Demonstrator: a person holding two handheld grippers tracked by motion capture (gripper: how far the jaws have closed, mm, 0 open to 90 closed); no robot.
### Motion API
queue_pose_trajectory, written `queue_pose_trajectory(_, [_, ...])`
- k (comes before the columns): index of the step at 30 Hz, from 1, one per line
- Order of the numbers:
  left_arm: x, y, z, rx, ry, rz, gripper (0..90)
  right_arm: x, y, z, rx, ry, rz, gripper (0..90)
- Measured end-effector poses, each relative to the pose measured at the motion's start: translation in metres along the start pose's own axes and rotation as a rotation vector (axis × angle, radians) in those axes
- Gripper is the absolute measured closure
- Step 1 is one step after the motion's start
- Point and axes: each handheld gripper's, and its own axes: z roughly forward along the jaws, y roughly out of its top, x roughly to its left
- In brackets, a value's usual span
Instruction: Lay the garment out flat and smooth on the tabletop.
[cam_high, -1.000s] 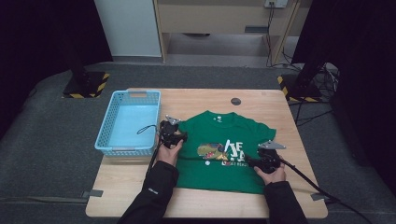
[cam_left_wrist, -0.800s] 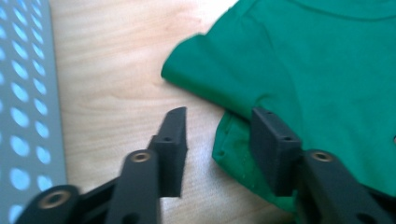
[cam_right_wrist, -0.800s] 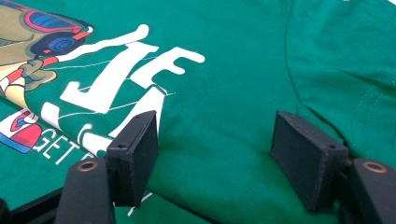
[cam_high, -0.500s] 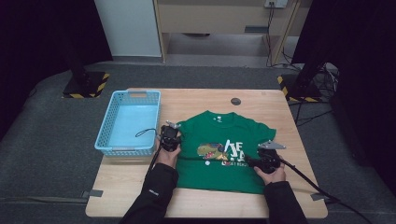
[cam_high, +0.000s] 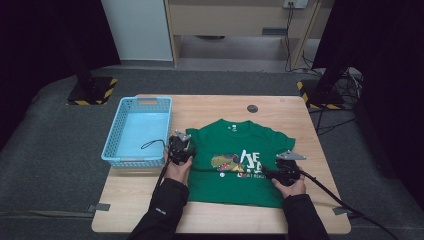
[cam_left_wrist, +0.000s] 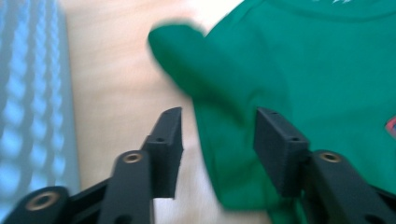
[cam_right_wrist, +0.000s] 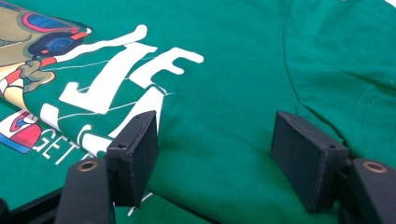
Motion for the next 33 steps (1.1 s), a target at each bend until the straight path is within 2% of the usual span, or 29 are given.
queue_pose_trajectory(1, [0.000,0.002,0.003,-0.014,-0.027,0.010,50.5,0.000,0.000,0.000,0.000,0.000,0.000,31.5])
queue_pose_trajectory(3, [0.000,0.005,0.007,-0.020,-0.036,0.006,48.3,0.000,0.000,0.000,0.000,0.000,0.000,31.5])
queue_pose_trajectory(4, [0.000,0.007,0.015,-0.029,-0.089,0.009,48.3,0.000,0.000,0.000,0.000,0.000,0.000,31.5])
queue_pose_trajectory(7, [-0.002,0.006,0.028,-0.028,-0.121,0.042,46.5,0.000,0.000,0.000,0.000,0.000,0.000,31.5])
queue_pose_trajectory(10, [-0.001,0.003,0.037,0.001,-0.112,0.059,43.4,0.000,0.000,0.000,0.000,0.000,0.000,31.5])
queue_pose_trajectory(15, [0.003,0.003,0.036,0.014,-0.103,0.046,41.4,0.000,0.000,0.000,0.000,0.000,0.000,31.4])
queue_pose_trajectory(18, [0.001,0.005,0.031,0.078,-0.033,0.011,39.2,0.000,0.000,0.000,0.000,0.000,0.001,31.2])
queue_pose_trajectory(20, [0.000,0.005,0.027,0.110,-0.014,-0.012,35.3,0.000,0.000,0.000,0.001,-0.003,0.003,30.4])
queue_pose_trajectory(21, [-0.003,0.004,0.023,0.135,-0.002,-0.038,34.5,0.000,0.000,0.000,0.001,-0.003,0.003,30.3])
queue_pose_trajectory(22, [-0.003,0.004,0.022,0.137,0.004,-0.022,33.6,0.000,0.000,0.000,0.001,-0.003,0.003,30.2])
queue_pose_trajectory(24, [-0.005,0.006,0.020,0.104,-0.012,0.000,31.4,0.000,0.000,0.000,0.001,-0.004,0.004,30.0])
queue_pose_trajectory(27, [-0.010,0.010,0.016,-0.008,-0.044,0.040,29.3,0.000,0.000,0.000,0.004,0.003,0.002,26.5])
queue_pose_trajectory(28, [-0.013,0.012,0.016,-0.053,-0.068,0.060,28.7,0.000,0.000,0.000,0.003,0.006,0.001,25.5])
queue_pose_trajectory(31, [-0.018,0.017,0.024,-0.071,-0.121,0.099,28.5,-0.001,0.002,-0.004,-0.040,-0.005,-0.011,23.6])
queue_pose_trajectory(33, [-0.019,0.019,0.034,-0.054,-0.144,0.096,28.2,-0.002,0.004,-0.006,-0.050,-0.004,-0.007,21.9])
